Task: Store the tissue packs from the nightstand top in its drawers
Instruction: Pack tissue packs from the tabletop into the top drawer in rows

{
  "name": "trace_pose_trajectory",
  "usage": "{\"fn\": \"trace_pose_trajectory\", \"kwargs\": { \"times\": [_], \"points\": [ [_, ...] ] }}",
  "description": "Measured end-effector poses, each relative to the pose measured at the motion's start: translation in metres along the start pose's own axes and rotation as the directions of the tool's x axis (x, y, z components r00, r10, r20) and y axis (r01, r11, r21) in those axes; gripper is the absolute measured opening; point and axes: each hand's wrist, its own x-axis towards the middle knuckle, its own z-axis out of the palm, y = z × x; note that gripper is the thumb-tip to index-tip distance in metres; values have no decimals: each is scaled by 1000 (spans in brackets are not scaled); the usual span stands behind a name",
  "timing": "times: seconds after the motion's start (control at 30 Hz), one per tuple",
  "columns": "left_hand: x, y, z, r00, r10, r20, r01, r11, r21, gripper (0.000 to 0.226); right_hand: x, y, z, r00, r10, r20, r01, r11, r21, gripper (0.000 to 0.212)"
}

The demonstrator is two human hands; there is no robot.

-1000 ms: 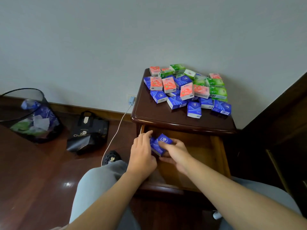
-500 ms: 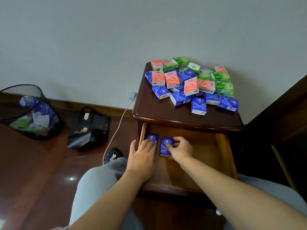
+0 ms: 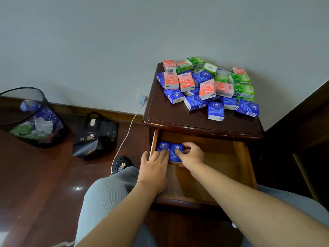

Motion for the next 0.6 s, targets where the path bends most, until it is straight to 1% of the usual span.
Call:
{"fn": "trace_pose_trajectory", "kwargs": {
  "times": [0.2, 0.27, 0.33, 0.37, 0.4, 0.47, 0.5, 0.53, 0.57, 0.6],
  "points": [
    [0, 0, -1, 1000, 4, -4, -4, 1000, -2, 81, -5, -3, -3, 999, 30, -28, -30, 999, 15, 52],
    [-1, 0, -2, 999, 6, -34, -6, 1000, -23, 79, -11, -6, -13, 996, 1, -94, -9, 996, -88, 43],
    [-2, 1, -5, 997, 0, -82, -6, 998, -70, 73, -20, -10, -29, 980, -108, -170, 62, 965, -256, 32],
    [-2, 1, -8, 994, -5, -111, -6, 995, -99, 69, -24, -13, -39, 960, -204, -195, 129, 931, -340, 34],
    [-2, 1, -12, 989, -9, -148, -9, 993, -115, 64, -27, -17, -50, 927, -312, -207, 208, 889, -407, 38],
    [1, 2, -22, 973, -17, -232, -11, 993, -118, 53, -29, -32, -72, 846, -486, -220, 350, 817, -458, 39],
    [4, 2, -30, 963, -23, -268, -10, 993, -121, 49, -26, -44, -82, 814, -531, -233, 392, 800, -453, 35],
    [9, 3, -39, 955, -31, -295, -8, 992, -129, 46, -21, -56, -91, 796, -547, -259, 411, 802, -433, 30],
    [15, 3, -48, 947, -42, -318, -5, 989, -148, 44, -14, -69, -100, 794, -534, -291, 407, 822, -398, 27],
    [22, 4, -60, 938, -62, -342, -2, 983, -182, 42, -5, -83, -107, 809, -490, -324, 379, 857, -349, 28]
  ]
}}
